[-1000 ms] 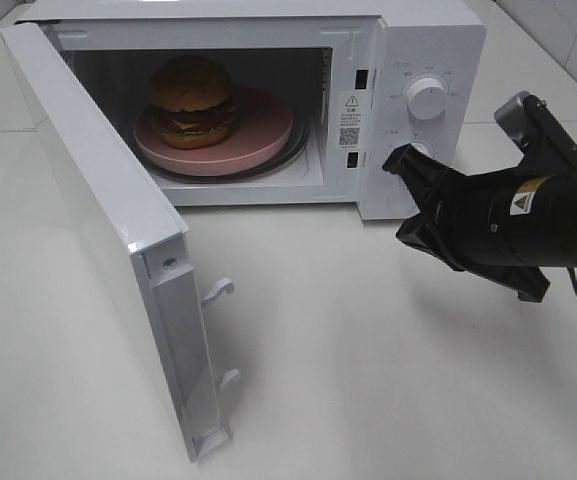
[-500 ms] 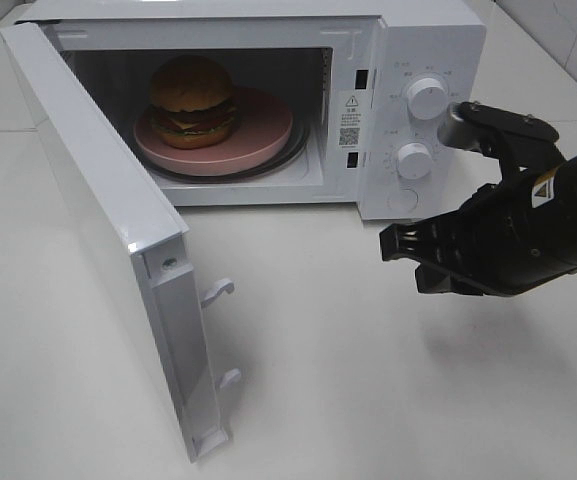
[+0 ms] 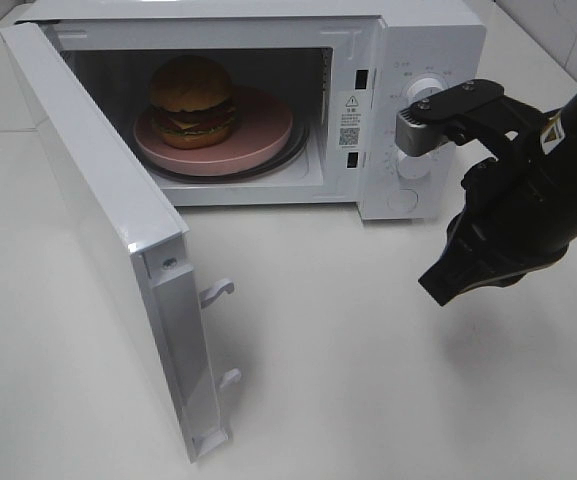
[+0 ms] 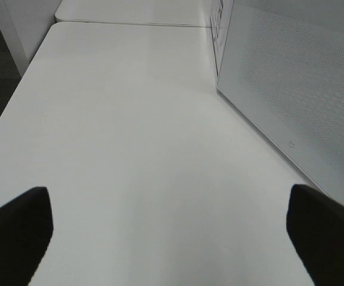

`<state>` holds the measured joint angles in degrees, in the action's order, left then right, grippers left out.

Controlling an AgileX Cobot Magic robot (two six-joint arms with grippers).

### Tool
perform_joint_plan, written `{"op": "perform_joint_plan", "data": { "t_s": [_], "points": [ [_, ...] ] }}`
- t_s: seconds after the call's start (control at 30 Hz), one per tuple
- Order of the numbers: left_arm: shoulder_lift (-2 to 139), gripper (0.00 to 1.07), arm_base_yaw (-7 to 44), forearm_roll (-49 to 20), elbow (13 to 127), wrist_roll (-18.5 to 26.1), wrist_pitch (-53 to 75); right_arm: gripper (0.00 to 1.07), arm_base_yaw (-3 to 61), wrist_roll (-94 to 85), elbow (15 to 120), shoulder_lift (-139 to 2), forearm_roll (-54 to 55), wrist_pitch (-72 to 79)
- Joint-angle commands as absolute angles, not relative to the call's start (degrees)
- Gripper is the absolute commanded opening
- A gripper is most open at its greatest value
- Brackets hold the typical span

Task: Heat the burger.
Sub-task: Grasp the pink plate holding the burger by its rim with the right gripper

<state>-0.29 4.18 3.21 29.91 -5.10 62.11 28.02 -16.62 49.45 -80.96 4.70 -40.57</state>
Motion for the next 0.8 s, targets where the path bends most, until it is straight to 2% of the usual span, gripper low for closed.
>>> {"op": "perform_joint_plan", "data": {
  "t_s": [0.03,0.23,0.37,0.53,0.63,0.67,0.7,0.73,0.77,0.8],
  "points": [
    [-1.15,1.00,4.07,3.38,29.74,-5.27,61.36,0.03,28.19,-23.78,50.88,-80.33,1.32,-43.83],
    [-1.15,1.00,4.07,3.38,29.74,-5.27,61.36,0.04,28.19,-38.90,51.22,-80.33,-0.40,-44.40],
    [-1.15,1.00,4.07,3.38,29.74,-5.27,61.36,0.05,28.19,-59.07,51.22,-80.33,0.00,-44.40],
    [-1.15,1.00,4.07,3.38,29.74,-5.27,61.36,0.08,28.19,-65.60,51.22,-80.33,0.00,-44.52],
    [-1.15,1.00,4.07,3.38,29.74,-5.27,61.36,0.17,28.19,-65.72,51.22,-80.33,-0.40,-44.52],
    [-1.15,1.00,4.07,3.38,29.74,-5.27,61.36,0.28,28.19,-63.71,51.22,-80.33,0.00,-44.46],
    [-1.15,1.00,4.07,3.38,29.74,-5.27,61.36,0.28,28.19,-63.71,51.22,-80.33,0.00,-44.46],
    [-1.15,1.00,4.07,3.38,29.74,-5.27,61.36,0.36,28.19,-62.57,51.22,-80.33,0.00,-44.40],
    [-1.15,1.00,4.07,3.38,29.74,-5.27,61.36,0.36,28.19,-62.57,51.22,-80.33,0.00,-44.40],
    [-1.15,1.00,4.07,3.38,29.74,-5.27,61.36,0.56,28.19,-58.79,51.22,-80.33,0.00,-44.46]
  ]
}}
